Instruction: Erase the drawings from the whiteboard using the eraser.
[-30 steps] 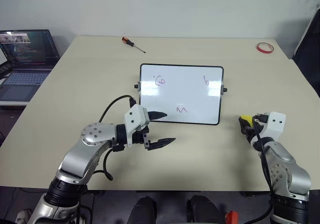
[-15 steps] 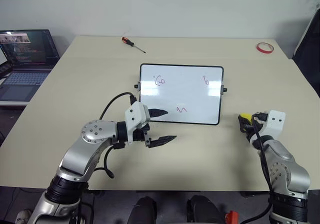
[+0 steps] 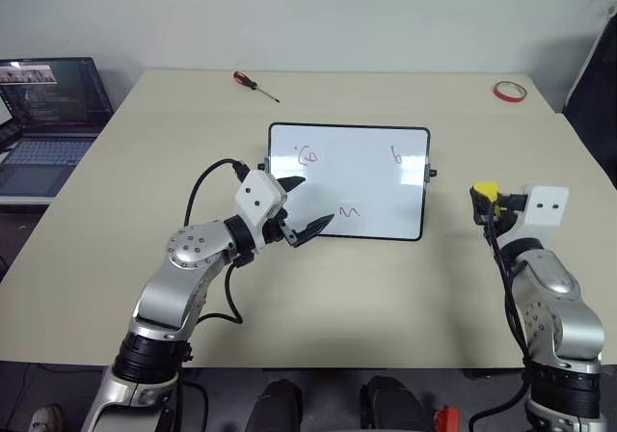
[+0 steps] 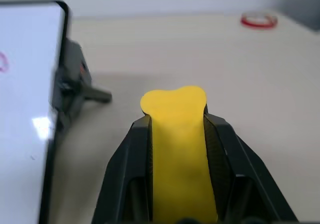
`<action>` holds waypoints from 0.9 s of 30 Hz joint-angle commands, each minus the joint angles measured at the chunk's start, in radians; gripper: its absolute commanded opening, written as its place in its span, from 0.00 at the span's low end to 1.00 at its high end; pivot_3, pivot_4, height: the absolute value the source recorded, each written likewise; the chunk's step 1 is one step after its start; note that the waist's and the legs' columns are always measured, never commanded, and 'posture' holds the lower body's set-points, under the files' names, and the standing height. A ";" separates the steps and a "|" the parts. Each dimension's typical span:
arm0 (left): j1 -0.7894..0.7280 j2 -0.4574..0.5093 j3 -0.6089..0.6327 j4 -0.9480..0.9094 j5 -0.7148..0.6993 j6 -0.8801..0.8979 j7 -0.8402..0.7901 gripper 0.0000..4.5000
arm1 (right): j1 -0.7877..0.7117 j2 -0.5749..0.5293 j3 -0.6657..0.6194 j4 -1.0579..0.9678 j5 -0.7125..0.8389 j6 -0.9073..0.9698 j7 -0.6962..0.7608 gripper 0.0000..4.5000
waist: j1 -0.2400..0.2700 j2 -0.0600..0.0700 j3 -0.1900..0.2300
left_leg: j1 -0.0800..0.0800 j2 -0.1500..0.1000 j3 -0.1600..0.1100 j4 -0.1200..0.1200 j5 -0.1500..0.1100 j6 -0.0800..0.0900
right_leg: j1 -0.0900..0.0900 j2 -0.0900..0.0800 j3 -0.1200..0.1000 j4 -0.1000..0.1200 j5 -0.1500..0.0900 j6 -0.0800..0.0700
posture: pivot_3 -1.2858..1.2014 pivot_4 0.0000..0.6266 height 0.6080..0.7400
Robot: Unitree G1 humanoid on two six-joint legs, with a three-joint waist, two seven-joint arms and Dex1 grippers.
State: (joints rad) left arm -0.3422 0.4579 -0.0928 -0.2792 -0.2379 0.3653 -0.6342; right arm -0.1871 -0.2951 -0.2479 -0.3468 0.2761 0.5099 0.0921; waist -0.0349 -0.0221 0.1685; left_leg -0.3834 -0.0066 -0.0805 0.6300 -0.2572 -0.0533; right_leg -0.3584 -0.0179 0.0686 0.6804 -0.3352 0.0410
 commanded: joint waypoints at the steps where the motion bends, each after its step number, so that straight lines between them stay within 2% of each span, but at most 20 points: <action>1: 0.007 -0.029 -0.012 -0.016 0.029 -0.029 0.040 1.00 | -0.049 -0.006 0.022 -0.013 -0.022 -0.065 0.019 0.24 | 0.001 0.000 0.000 | 0.000 0.000 0.000 0.000 0.000 0.000 | 0.000 0.000 0.000 0.000 0.000 0.000 | 0.52 0.24 1.00; 17: -0.009 -0.099 -0.091 0.006 0.069 -0.062 0.025 1.00 | -0.359 0.057 0.150 0.295 -0.083 -0.251 0.093 0.24 | -0.001 0.000 0.000 | 0.000 0.000 0.001 0.001 0.000 0.000 | -0.001 0.000 -0.002 0.001 0.000 0.000 | 0.52 0.24 1.00; 27: -0.017 -0.083 -0.070 0.004 0.069 -0.056 0.034 1.00 | -0.401 0.113 0.213 0.383 -0.107 -0.310 0.138 0.24 | -0.003 0.000 0.000 | -0.001 0.000 0.001 0.001 0.000 0.000 | -0.002 0.000 -0.002 0.001 0.000 0.000 | 0.52 0.24 1.00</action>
State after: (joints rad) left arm -0.3463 0.3684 -0.1878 -0.2385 -0.1749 0.3222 -0.6021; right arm -0.5627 -0.1836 -0.0382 0.0504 0.1764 0.2286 0.2188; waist -0.0376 -0.0221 0.1685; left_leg -0.3841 -0.0065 -0.0797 0.6308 -0.2571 -0.0533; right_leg -0.3601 -0.0182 0.0662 0.6815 -0.3349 0.0409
